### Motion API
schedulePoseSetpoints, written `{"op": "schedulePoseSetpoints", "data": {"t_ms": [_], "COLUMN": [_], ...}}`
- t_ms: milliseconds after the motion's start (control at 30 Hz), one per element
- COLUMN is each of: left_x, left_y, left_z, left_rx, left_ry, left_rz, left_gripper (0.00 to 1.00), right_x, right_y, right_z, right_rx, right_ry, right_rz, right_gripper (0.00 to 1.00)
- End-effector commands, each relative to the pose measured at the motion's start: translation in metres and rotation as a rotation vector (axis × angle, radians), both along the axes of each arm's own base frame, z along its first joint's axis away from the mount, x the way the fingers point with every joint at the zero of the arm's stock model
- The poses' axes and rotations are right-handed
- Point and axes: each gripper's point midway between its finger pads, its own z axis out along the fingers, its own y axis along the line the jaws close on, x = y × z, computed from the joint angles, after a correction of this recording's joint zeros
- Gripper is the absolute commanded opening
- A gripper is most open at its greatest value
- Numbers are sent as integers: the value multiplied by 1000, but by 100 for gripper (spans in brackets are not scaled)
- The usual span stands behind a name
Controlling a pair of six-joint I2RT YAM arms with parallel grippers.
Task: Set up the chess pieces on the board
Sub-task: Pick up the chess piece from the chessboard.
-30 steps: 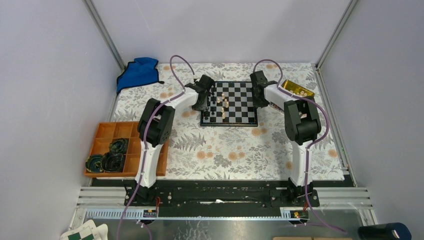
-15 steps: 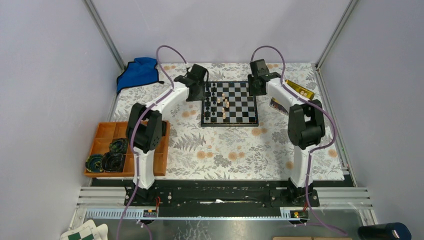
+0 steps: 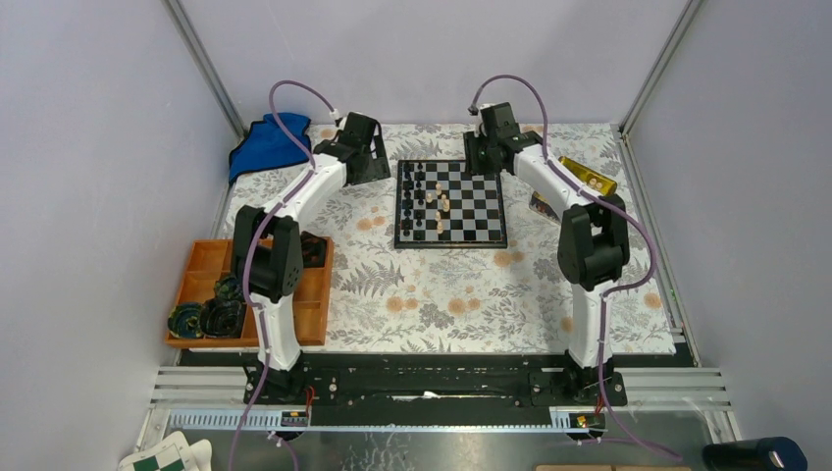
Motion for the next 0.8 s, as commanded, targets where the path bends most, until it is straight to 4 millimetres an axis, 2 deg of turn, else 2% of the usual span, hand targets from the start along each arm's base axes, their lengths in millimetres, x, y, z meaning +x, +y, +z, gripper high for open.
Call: {"op": "schedulePoseSetpoints", "data": {"t_ms": [0, 100, 167, 400, 767], "left_x": [10, 10, 10, 10, 12], "left_y": [3, 3, 2, -1, -1], "left_z": [26, 27, 27, 31, 26], "left_rx": [-46, -54, -60, -86, -119], "left_ry": [-98, -102, -101, -105, -90], "left_rz": [8, 5, 5, 0, 3], "left_gripper": [98, 99, 99, 99, 99], "right_x": [16, 23, 26, 32, 25], "right_y": [48, 65, 75, 95, 102], "right_z": [27, 24, 21, -1, -32], "right_rx": [78, 85, 92, 103, 50], "right_ry": [-78, -72, -64, -36, 13], "right_rz": [142, 178, 195, 223, 240], "right_gripper": [45, 55, 58, 60, 58]}}
